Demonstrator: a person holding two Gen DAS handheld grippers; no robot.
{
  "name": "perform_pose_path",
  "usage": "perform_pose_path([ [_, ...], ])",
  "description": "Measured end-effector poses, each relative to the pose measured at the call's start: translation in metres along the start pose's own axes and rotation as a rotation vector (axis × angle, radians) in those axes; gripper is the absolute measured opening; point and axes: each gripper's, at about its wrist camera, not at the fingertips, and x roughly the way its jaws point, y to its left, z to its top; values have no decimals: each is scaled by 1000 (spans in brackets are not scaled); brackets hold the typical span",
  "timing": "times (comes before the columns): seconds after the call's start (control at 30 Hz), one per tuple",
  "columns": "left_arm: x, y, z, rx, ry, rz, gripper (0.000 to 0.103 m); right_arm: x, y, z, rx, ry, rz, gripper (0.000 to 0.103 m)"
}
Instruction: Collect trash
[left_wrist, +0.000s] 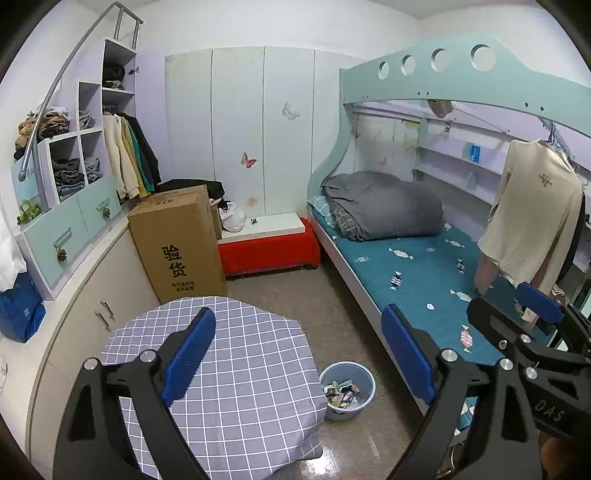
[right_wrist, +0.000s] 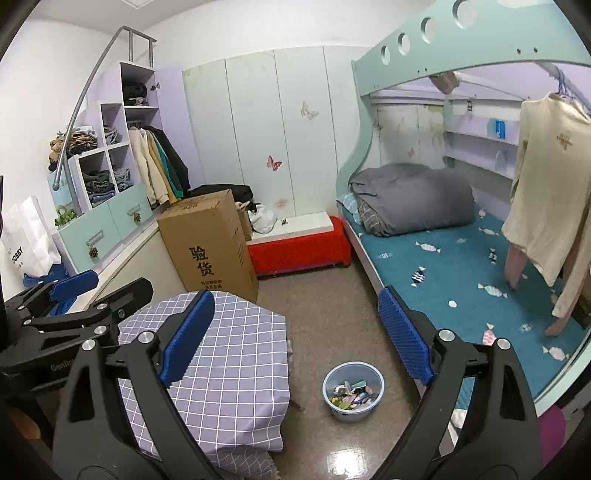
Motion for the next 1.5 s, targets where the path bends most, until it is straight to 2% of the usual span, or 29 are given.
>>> perform_pose_path([
  [0.3, -14, -8, 6, 4, -33, 7, 92, -17, -3, 0, -8, -23, 0, 89],
  [0.63, -11, -30, 14, 7, -65, 15, 93, -19, -19, 6, -18, -42, 0, 89],
  [1.5, 10, -57, 27, 11, -50, -6, 93, -8, -51, 13, 13, -23, 0, 90],
])
